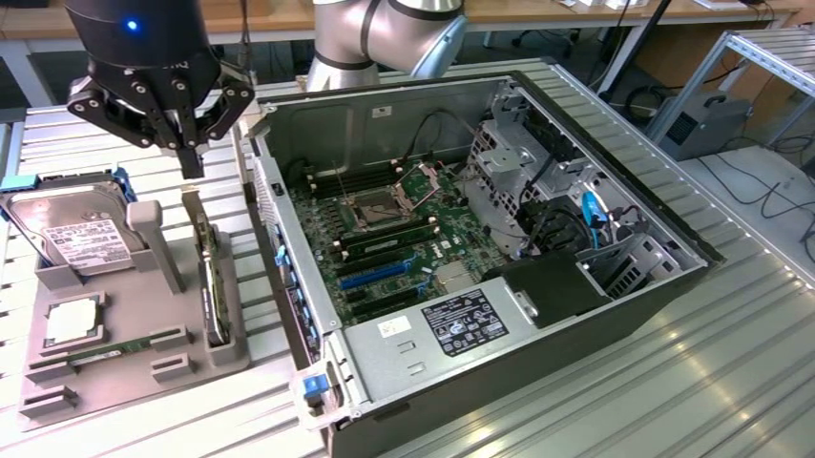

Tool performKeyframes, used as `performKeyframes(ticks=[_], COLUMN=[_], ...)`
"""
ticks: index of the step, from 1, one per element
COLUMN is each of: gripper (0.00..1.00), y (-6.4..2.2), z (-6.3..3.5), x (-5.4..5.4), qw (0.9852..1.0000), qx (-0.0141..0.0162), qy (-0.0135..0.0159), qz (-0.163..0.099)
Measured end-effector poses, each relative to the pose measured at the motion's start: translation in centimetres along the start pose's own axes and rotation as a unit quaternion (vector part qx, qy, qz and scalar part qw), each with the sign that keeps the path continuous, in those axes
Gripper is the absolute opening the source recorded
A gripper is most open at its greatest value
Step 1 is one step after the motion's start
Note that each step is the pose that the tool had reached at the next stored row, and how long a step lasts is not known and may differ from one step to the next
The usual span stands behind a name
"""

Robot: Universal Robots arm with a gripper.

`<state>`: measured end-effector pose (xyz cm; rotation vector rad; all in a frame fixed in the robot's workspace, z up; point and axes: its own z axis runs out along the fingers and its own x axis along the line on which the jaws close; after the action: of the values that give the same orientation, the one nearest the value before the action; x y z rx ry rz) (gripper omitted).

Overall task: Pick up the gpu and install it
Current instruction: 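Reach for the gpu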

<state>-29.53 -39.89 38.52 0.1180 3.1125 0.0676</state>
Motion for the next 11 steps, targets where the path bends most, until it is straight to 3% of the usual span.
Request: performKeyframes(ticks=[11], gripper=[0.11], y=[-0.03], z=[0.04], x=[0.38], qw=[1.0], qx=[0.0], qy=[0.0], qz=[0.0])
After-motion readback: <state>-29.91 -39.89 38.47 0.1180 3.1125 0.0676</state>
